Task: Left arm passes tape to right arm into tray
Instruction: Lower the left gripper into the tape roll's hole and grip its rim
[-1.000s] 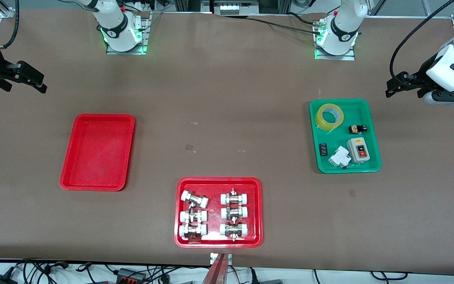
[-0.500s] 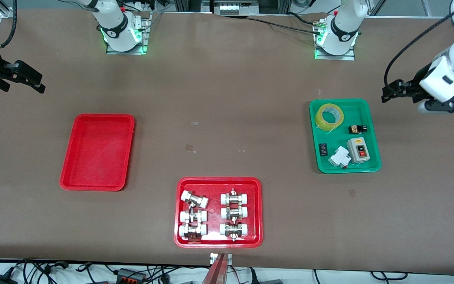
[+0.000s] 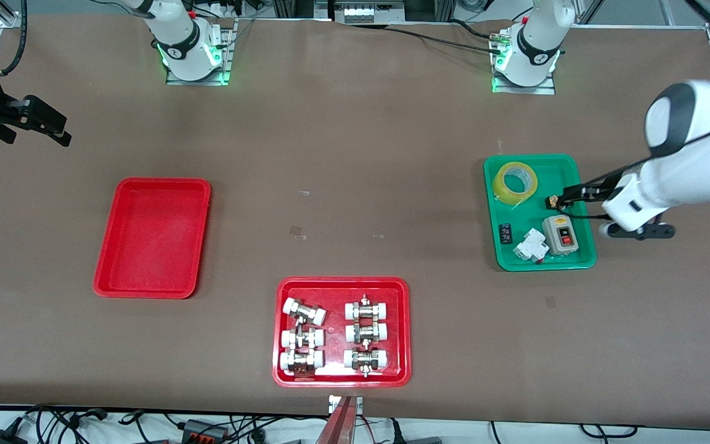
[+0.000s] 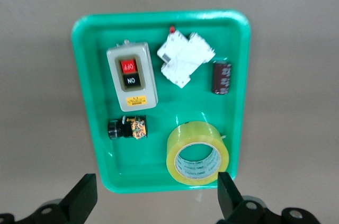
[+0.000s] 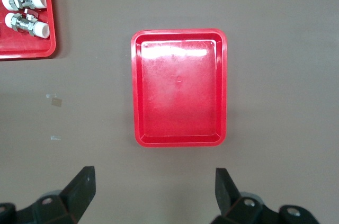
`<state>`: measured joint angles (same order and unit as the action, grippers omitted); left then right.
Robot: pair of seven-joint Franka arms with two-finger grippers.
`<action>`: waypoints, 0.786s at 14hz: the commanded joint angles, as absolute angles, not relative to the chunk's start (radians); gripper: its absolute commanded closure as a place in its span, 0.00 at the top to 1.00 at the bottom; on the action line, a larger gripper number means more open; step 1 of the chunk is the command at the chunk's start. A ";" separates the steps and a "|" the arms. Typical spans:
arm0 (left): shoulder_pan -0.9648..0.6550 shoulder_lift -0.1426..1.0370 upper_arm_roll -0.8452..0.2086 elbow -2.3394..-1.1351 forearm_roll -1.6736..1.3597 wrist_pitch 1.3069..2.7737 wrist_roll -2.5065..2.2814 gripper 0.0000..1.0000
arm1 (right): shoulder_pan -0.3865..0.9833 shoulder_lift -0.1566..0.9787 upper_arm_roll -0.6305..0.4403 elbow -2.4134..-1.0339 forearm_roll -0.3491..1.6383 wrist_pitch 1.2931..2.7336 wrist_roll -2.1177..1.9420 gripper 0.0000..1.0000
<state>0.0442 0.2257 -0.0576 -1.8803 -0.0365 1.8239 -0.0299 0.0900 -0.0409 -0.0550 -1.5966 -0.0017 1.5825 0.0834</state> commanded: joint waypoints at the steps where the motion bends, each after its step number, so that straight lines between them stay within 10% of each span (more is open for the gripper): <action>1: 0.052 0.180 -0.064 -2.085 -0.035 1.986 -0.054 1.00 | 0.094 -0.034 -0.055 -1.577 -0.002 1.559 0.103 1.00; 4: 0.046 0.213 -0.064 -2.262 -0.035 2.225 -0.067 1.00 | 0.094 -0.034 -0.055 -1.575 -0.003 1.557 0.101 1.00; 11: 0.037 0.264 -0.110 -2.301 -0.035 2.255 -0.168 0.99 | 0.094 -0.035 -0.055 -1.575 -0.003 1.557 0.103 1.00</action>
